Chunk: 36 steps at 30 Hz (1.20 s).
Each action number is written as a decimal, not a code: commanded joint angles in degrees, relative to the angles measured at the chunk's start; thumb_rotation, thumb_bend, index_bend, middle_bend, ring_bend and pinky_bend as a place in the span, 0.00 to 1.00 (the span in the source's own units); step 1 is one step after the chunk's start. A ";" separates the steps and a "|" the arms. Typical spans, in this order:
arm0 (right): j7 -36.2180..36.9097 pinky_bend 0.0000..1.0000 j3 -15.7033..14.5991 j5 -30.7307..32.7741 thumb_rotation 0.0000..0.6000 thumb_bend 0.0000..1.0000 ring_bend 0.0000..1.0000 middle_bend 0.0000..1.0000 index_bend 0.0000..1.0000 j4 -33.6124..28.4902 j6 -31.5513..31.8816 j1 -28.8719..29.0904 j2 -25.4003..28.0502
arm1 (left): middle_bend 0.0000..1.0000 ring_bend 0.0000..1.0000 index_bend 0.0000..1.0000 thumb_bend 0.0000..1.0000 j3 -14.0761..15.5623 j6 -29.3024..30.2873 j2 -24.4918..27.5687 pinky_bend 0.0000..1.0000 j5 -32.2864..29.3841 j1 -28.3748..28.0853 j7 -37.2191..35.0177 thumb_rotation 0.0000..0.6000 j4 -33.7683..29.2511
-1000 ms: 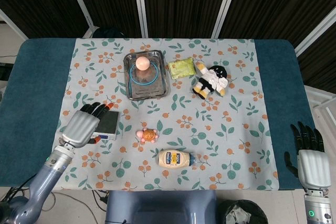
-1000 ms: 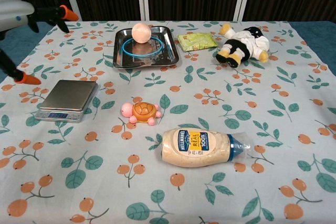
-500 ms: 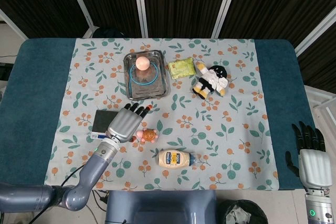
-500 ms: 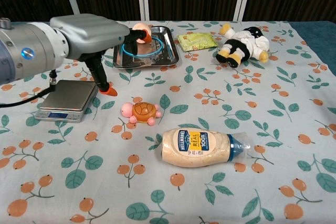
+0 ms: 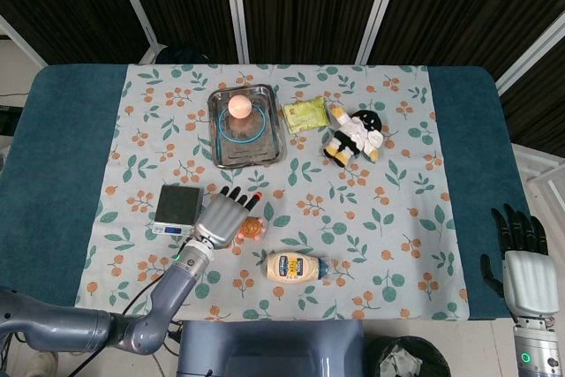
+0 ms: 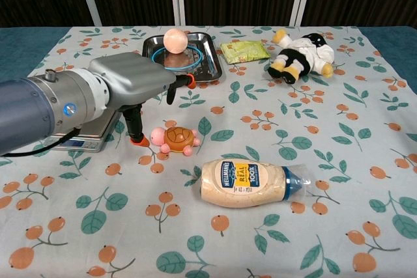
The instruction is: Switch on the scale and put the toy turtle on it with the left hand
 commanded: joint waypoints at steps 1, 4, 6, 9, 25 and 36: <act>0.04 0.00 0.02 0.07 1.00 0.53 0.01 0.00 0.00 0.02 -0.01 -0.01 0.01 | 0.31 0.17 0.12 0.09 0.58 -0.11 -1.59 0.23 0.85 -0.79 -0.47 1.00 2.16; 0.06 0.00 0.03 0.10 1.00 0.53 0.01 0.00 0.00 0.05 -0.08 0.02 0.06 | 0.31 0.17 0.13 0.10 1.00 -0.92 -2.81 0.23 1.56 -1.40 -1.16 1.00 4.11; 0.13 0.00 0.03 -0.02 1.00 0.53 0.01 0.00 0.00 0.01 0.04 0.00 0.12 | 0.32 0.17 0.13 0.10 1.29 -1.56 -3.46 0.23 1.90 -1.74 -1.67 1.00 5.22; 0.29 0.00 0.15 0.03 1.00 0.53 0.01 0.00 0.00 -0.05 0.31 -0.10 0.21 | 0.34 0.19 0.14 0.11 1.75 -2.27 -4.35 0.24 2.45 -2.16 -2.32 1.00 6.58; 0.83 0.00 0.15 0.15 1.00 0.53 0.01 0.00 0.00 -0.06 0.14 -0.11 0.49 | 0.42 0.23 0.18 0.21 3.51 -2.26 -7.03 0.30 4.65 -3.43 -2.71 1.00 10.55; 1.15 0.00 0.21 0.20 1.00 0.53 0.01 0.00 0.00 -0.17 0.26 -0.18 0.71 | 0.46 0.25 0.20 0.26 4.22 -2.82 -8.16 0.31 4.44 -3.86 -2.85 1.00 12.29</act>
